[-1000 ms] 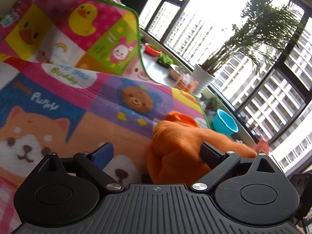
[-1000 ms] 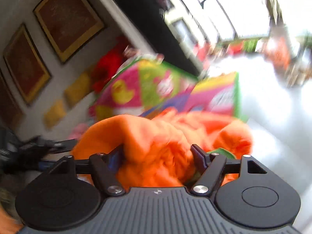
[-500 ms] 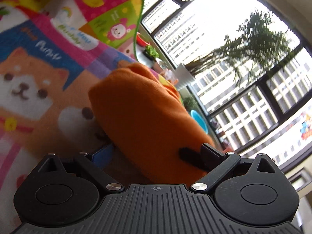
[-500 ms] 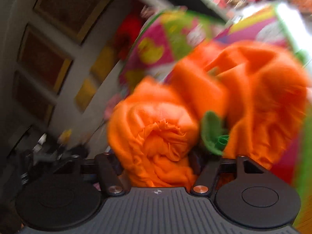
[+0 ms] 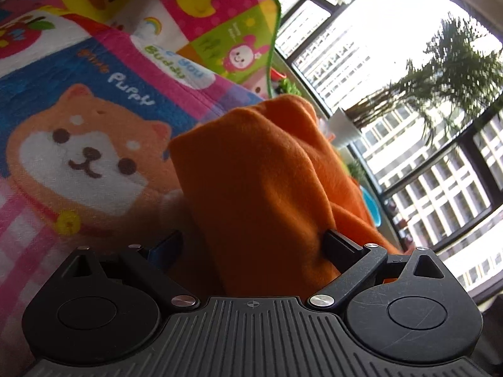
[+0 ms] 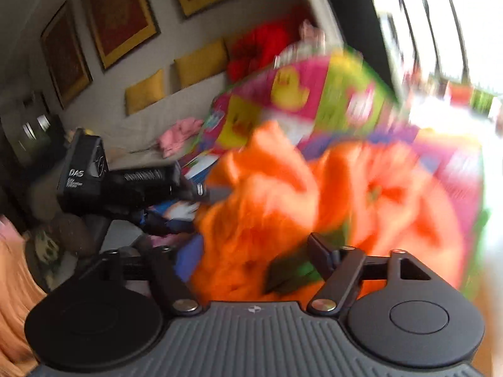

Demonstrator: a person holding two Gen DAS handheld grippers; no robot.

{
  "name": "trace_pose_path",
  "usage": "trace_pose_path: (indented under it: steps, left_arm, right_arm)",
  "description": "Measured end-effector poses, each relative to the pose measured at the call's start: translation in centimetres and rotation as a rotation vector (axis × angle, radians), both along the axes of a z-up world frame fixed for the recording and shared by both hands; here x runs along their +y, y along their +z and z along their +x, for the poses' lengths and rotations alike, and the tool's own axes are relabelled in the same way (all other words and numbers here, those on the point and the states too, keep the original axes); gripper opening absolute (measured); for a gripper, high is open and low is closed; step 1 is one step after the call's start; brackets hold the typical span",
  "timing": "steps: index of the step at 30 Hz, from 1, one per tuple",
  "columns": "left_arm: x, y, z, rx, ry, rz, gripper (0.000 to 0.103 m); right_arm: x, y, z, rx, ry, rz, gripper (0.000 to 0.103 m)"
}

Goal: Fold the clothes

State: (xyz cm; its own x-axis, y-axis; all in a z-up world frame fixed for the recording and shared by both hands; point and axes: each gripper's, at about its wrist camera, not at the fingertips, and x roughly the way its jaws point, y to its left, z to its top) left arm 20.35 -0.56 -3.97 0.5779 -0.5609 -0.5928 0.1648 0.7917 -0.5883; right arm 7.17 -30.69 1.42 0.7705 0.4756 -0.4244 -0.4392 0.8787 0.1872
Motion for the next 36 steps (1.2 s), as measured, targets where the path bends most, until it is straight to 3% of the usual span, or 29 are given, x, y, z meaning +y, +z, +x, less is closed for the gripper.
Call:
trace_pose_path:
  steps: [3, 6, 10, 13, 15, 16, 18, 21, 23, 26, 32, 36]
  left_arm:
    - [-0.8, -0.2, 0.3, 0.001, -0.03, 0.027, 0.099]
    - [-1.3, -0.2, 0.7, 0.002, -0.05, 0.046, 0.099]
    - [-1.4, 0.3, 0.6, -0.011, -0.067, 0.056, 0.098]
    - [-0.6, 1.2, 0.2, -0.039, -0.059, 0.039, 0.098]
    - [0.0, 1.8, 0.0, -0.06, -0.039, 0.016, 0.098]
    - [0.4, 2.2, 0.0, -0.07, -0.025, 0.0, 0.098]
    - [1.0, 3.0, -0.1, -0.092, 0.004, -0.047, 0.099]
    - [1.1, 4.1, 0.3, -0.131, 0.022, -0.08, 0.099]
    - [0.5, 4.4, 0.6, -0.138, 0.014, -0.066, 0.099]
    - [-1.4, 4.4, 1.6, -0.128, -0.009, -0.023, 0.099]
    - [-8.8, 4.7, 4.6, -0.13, -0.12, 0.058, 0.099]
    - [-13.9, 4.4, 5.7, -0.14, -0.214, 0.114, 0.099]
  right_arm:
    - [1.6, 1.8, -2.2, -0.211, 0.013, -0.184, 0.09]
    - [4.7, 1.5, -1.2, -0.268, 0.13, -0.286, 0.094]
    - [7.9, -2.1, 2.4, -0.174, 0.171, -0.412, 0.094]
    - [8.0, -3.7, 4.8, -0.07, 0.162, -0.391, 0.09]
    - [7.1, -3.4, 5.7, -0.018, 0.129, -0.292, 0.077]
    - [6.2, -2.9, 6.5, 0.028, 0.099, -0.204, 0.066]
    - [2.9, -2.5, 7.8, 0.139, 0.028, 0.02, 0.055]
    - [-4.5, -3.7, 9.2, 0.324, -0.096, 0.445, 0.052]
    - [-9.0, -5.3, 9.3, 0.401, -0.175, 0.676, 0.052]
    - [-13.2, -7.1, 8.5, 0.402, -0.274, 0.801, 0.052]
    - [-15.3, -6.0, 7.2, 0.216, -0.464, 0.458, 0.069]
    - [-15.1, -5.5, 7.1, 0.1, -0.505, 0.081, 0.073]
